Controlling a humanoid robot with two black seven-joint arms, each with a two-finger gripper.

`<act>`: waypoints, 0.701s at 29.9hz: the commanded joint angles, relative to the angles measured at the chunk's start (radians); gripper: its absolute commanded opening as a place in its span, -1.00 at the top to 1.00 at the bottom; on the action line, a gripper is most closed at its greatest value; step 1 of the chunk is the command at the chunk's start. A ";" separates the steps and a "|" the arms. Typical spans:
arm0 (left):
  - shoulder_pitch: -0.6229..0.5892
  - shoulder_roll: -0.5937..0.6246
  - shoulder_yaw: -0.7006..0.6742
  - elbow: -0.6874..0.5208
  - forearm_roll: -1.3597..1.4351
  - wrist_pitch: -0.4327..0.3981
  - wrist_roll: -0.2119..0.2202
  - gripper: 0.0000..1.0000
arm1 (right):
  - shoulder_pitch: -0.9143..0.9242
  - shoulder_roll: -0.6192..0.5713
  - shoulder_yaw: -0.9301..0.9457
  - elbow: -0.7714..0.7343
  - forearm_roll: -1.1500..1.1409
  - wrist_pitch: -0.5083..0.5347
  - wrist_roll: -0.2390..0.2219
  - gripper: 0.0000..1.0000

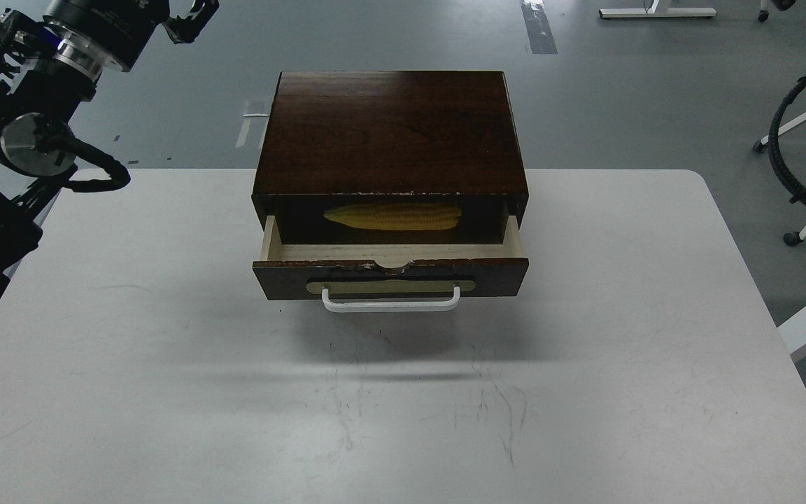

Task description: Put corn in drawer with both arms

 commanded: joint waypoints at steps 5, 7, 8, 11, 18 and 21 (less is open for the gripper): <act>0.001 -0.002 -0.049 0.126 -0.003 -0.009 0.005 -0.96 | -0.028 -0.001 0.001 0.001 0.000 0.006 0.021 -1.00; 0.001 -0.008 -0.066 0.163 -0.003 -0.016 0.011 -0.96 | -0.031 -0.001 0.001 0.003 0.000 0.006 0.021 -1.00; 0.001 -0.006 -0.069 0.175 -0.003 -0.016 0.023 -0.96 | -0.032 -0.001 0.001 0.006 0.000 0.008 0.021 -1.00; 0.001 -0.005 -0.071 0.184 -0.005 -0.016 0.041 -0.96 | -0.032 0.000 0.000 0.005 0.000 0.008 0.021 -1.00; 0.012 -0.015 -0.069 0.212 -0.045 -0.015 0.041 -0.96 | -0.072 0.009 0.001 -0.003 0.000 0.071 0.029 -1.00; 0.015 -0.031 -0.071 0.214 -0.046 -0.015 0.041 -0.96 | -0.113 0.049 0.003 -0.015 0.000 0.130 0.065 -1.00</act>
